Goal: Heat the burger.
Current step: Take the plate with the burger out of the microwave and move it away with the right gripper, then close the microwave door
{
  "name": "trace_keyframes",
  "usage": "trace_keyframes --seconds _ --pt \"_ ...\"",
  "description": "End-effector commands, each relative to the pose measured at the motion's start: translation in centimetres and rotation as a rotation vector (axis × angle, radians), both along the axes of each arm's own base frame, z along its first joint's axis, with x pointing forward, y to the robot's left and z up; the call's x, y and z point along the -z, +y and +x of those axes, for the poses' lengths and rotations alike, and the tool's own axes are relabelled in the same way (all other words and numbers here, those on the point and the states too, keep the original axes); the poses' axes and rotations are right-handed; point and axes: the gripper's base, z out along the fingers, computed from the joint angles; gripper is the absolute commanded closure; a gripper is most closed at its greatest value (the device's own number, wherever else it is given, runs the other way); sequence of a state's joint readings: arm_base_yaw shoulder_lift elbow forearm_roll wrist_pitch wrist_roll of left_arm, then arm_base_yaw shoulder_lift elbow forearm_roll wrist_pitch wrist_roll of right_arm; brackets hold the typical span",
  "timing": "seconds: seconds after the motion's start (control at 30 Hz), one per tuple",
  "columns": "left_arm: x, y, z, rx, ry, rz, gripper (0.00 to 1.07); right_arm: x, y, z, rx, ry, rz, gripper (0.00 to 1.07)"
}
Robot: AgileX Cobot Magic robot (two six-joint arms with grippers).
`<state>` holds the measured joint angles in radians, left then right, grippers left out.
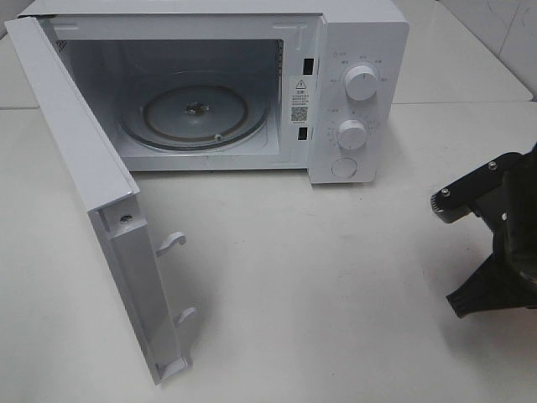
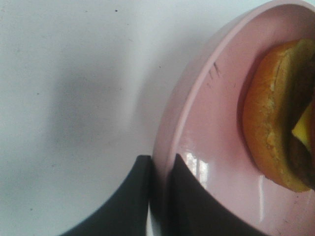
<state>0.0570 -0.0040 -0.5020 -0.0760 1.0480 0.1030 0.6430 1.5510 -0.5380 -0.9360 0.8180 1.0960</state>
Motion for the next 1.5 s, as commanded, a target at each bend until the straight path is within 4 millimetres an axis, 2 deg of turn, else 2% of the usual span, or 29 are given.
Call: trace_keyframes --seconds 0.03,0.3,0.6,0.67,0.77,0.83,0.87,0.93,1.03,1.1,1.2,1.27,1.3,1.37,1.4,1.43,1.5 --pt "0.0 -0.1 -0.3 -0.001 -0.027 -0.007 0.03 0.6 -0.2 0.6 -0.008 -0.016 -0.063 1.02" --pt "0.0 -0.1 -0.3 -0.001 -0.027 -0.007 0.03 3.8 0.1 1.1 0.065 -0.006 -0.083 1.00" --pt "0.0 -0.1 -0.3 -0.001 -0.027 -0.007 0.03 5.1 0.0 1.2 0.157 -0.042 -0.071 0.94" --pt "0.0 -0.1 -0.3 -0.001 -0.027 -0.007 0.03 5.2 0.1 1.1 0.139 -0.028 -0.065 0.83" --pt "0.0 -0.1 -0.3 -0.001 -0.027 -0.007 0.03 5.2 0.1 1.1 0.133 -0.021 -0.066 0.80" --pt "0.0 -0.1 -0.3 -0.001 -0.027 -0.007 0.03 4.9 0.2 1.0 0.121 -0.005 -0.061 0.68" --pt "0.0 -0.1 -0.3 -0.001 -0.027 -0.007 0.03 4.9 0.2 1.0 0.121 -0.005 -0.061 0.68" --pt "0.0 -0.1 -0.3 -0.001 -0.027 -0.007 0.03 3.6 0.4 0.9 0.104 -0.005 -0.031 0.57" --pt "0.0 -0.1 -0.3 -0.001 -0.027 -0.007 0.03 3.1 0.5 0.9 0.100 -0.011 -0.016 0.56" --pt "0.0 -0.1 -0.3 -0.001 -0.027 -0.007 0.03 0.7 0.8 0.9 0.077 -0.032 0.053 0.53" --pt "0.0 -0.1 -0.3 -0.001 -0.027 -0.007 0.03 0.0 0.9 0.8 0.067 -0.033 0.072 0.53" --pt "0.0 -0.1 -0.3 -0.001 -0.027 -0.007 0.03 -2.5 1.6 0.5 0.005 -0.009 0.161 0.53" --pt "0.0 -0.1 -0.3 -0.001 -0.027 -0.007 0.03 -2.5 1.6 0.5 0.005 -0.009 0.161 0.53" --pt "0.0 -0.1 -0.3 -0.001 -0.027 -0.007 0.03 -4.4 2.0 -0.1 -0.097 0.036 0.217 0.51" --pt "0.0 -0.1 -0.3 -0.001 -0.027 -0.007 0.03 -4.4 2.0 -0.1 -0.097 0.036 0.217 0.51" --pt "0.0 -0.1 -0.3 -0.001 -0.027 -0.007 0.03 -5.4 2.2 -0.7 -0.181 0.080 0.244 0.46" --pt "0.0 -0.1 -0.3 -0.001 -0.027 -0.007 0.03 -6.0 2.3 -1.0 -0.220 0.094 0.265 0.43"
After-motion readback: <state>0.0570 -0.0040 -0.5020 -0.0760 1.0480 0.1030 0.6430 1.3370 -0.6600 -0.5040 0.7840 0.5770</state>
